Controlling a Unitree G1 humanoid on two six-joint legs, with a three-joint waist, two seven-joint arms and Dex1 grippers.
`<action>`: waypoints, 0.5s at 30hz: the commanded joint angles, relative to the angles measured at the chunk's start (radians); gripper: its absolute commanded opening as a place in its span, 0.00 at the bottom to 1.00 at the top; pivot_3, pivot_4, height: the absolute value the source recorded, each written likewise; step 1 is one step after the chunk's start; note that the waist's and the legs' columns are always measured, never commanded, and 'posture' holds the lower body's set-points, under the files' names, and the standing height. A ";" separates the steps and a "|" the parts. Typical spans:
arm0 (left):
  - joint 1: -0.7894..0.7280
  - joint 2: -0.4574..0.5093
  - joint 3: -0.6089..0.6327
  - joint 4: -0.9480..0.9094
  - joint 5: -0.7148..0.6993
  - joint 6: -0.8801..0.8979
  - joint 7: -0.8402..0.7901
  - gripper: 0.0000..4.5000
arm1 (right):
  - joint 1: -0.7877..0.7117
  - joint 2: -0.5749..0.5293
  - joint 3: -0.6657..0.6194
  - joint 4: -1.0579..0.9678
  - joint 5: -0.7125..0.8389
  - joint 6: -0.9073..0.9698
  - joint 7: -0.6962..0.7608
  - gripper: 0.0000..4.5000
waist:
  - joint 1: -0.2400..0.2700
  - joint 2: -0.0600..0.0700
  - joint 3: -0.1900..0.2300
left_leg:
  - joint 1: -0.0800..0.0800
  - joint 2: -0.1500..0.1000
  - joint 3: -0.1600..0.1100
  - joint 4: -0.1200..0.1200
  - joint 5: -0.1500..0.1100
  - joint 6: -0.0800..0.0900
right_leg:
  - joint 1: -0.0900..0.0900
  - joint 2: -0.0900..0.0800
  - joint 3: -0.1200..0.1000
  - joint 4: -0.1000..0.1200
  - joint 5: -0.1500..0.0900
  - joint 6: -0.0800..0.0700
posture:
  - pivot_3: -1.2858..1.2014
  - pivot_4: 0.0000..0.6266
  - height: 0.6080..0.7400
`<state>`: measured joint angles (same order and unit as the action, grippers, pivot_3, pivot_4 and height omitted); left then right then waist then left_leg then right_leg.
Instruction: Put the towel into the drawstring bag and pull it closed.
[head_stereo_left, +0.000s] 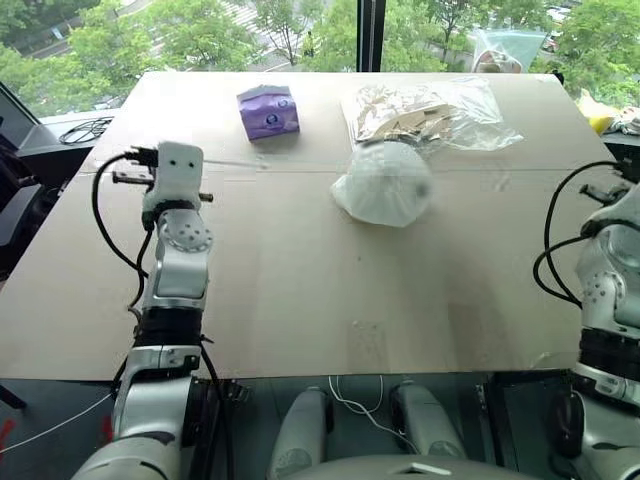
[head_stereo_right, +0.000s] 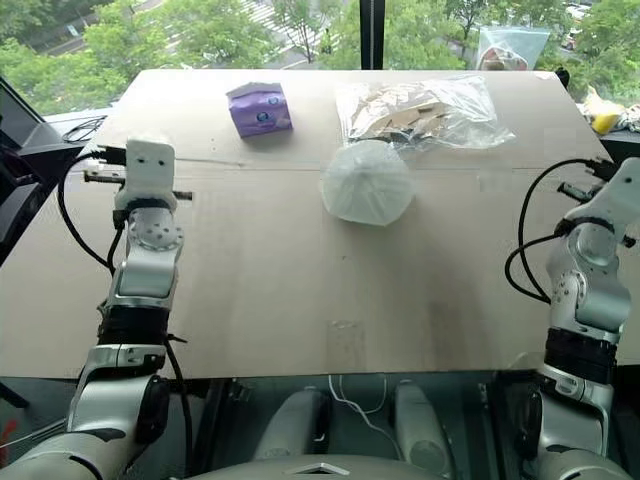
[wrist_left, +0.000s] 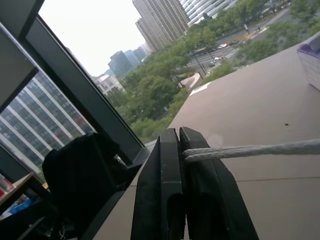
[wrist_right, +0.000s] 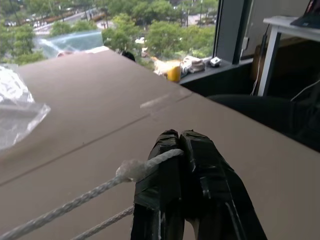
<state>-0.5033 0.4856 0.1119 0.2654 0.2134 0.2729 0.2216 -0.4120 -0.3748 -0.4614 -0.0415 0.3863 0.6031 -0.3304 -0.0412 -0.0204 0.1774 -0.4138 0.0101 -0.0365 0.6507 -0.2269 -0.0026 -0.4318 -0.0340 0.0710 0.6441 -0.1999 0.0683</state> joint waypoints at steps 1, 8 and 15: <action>-0.002 0.007 -0.017 0.006 -0.060 0.014 -0.168 0.00 | -0.042 0.026 -0.005 -0.061 0.143 0.126 0.116 0.00 | -0.004 0.000 0.000 | 0.000 0.001 0.001 0.001 0.000 0.000 | 0.000 0.001 0.000 0.001 0.000 0.000 | 0.52 0.24 1.00; -0.009 -0.039 -0.146 -0.028 -0.206 -0.026 -0.590 0.00 | -0.074 -0.122 0.333 -0.069 0.076 0.106 0.556 0.00 | -0.001 0.000 0.000 | 0.001 0.002 0.000 0.002 0.000 0.000 | 0.000 0.004 0.000 0.002 0.001 -0.001 | 0.52 0.24 1.00; 0.006 -0.001 -0.091 -0.027 -0.307 -0.016 -0.746 0.62 | 0.059 -0.305 0.446 -0.038 0.010 -0.124 0.973 0.63 | 0.001 0.000 0.000 | -0.002 0.001 -0.001 0.000 0.000 0.001 | 0.000 0.002 0.000 -0.002 0.000 -0.001 | 0.52 0.24 1.00</action>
<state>-0.5053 0.4655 -0.0062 0.2801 -0.0744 0.2761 -0.4961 -0.3625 -0.6492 -0.0054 -0.0693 0.4252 0.5321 0.5977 -0.0401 -0.0205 0.1773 -0.4154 0.0114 -0.0369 0.6509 -0.2272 -0.0018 -0.4319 -0.0320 0.0706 0.6418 -0.1997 0.0678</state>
